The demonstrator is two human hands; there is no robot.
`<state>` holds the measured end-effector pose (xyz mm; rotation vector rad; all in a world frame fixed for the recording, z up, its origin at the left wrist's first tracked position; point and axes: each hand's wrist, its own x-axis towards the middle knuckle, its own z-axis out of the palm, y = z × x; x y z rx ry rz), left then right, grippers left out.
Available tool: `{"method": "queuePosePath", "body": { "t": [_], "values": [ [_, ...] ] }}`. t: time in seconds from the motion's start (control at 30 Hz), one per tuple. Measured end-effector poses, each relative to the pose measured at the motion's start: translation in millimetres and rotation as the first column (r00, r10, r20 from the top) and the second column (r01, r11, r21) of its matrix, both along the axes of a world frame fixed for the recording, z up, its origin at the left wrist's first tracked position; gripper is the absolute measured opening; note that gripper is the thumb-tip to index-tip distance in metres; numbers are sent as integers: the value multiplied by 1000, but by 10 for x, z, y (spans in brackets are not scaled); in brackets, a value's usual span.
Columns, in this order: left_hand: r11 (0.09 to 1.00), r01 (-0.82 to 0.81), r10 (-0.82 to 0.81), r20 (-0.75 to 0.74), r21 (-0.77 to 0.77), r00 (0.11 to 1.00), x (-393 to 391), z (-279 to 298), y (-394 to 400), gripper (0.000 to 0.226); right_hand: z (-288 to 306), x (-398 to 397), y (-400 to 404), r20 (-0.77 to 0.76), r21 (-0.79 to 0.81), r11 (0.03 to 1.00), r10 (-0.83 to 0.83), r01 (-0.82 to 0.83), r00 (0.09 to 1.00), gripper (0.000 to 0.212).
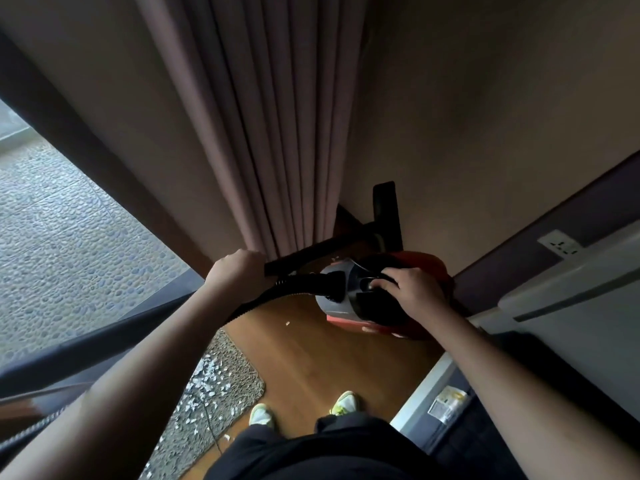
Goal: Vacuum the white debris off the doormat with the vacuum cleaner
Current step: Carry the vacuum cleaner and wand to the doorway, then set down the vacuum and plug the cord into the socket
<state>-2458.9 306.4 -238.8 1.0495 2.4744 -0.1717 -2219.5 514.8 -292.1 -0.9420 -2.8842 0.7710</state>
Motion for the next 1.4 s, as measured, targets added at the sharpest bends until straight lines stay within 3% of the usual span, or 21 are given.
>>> {"method": "queuePosePath", "body": {
  "t": [0.13,0.27,0.47,0.6,0.73,1.1,1.3,1.4],
  "values": [
    [1000,11,-10,28,-25,1000,-55,-103,-74,49,-240,12,-145,25,-49,998,-35,36,999,36],
    [997,68,-67,31,-32,997,-87,-341,-168,36,-673,-9,-386,85,-113,991,-69,78,994,35],
    [992,95,-95,4,-88,995,-89,-1035,-245,34,-1433,-71,-568,163,-192,977,-61,93,985,62],
    [983,113,-110,33,-144,993,-100,-1590,-269,31,-2044,-81,-584,209,-255,962,-46,100,977,37],
    [986,92,-88,36,-137,995,-135,-2128,-264,29,-2611,-93,-597,268,-293,952,-11,92,963,31],
    [990,2,15,118,-143,993,-159,-3404,-265,32,-4136,-133,-490,574,-347,929,103,128,812,42],
    [986,-34,57,136,-166,989,-174,-3822,-310,35,-4808,-86,-531,704,-410,899,204,155,681,39],
    [983,-44,72,155,-177,985,-166,-3995,-314,36,-5000,-96,-527,741,-356,928,208,111,638,36]
  ]
}}
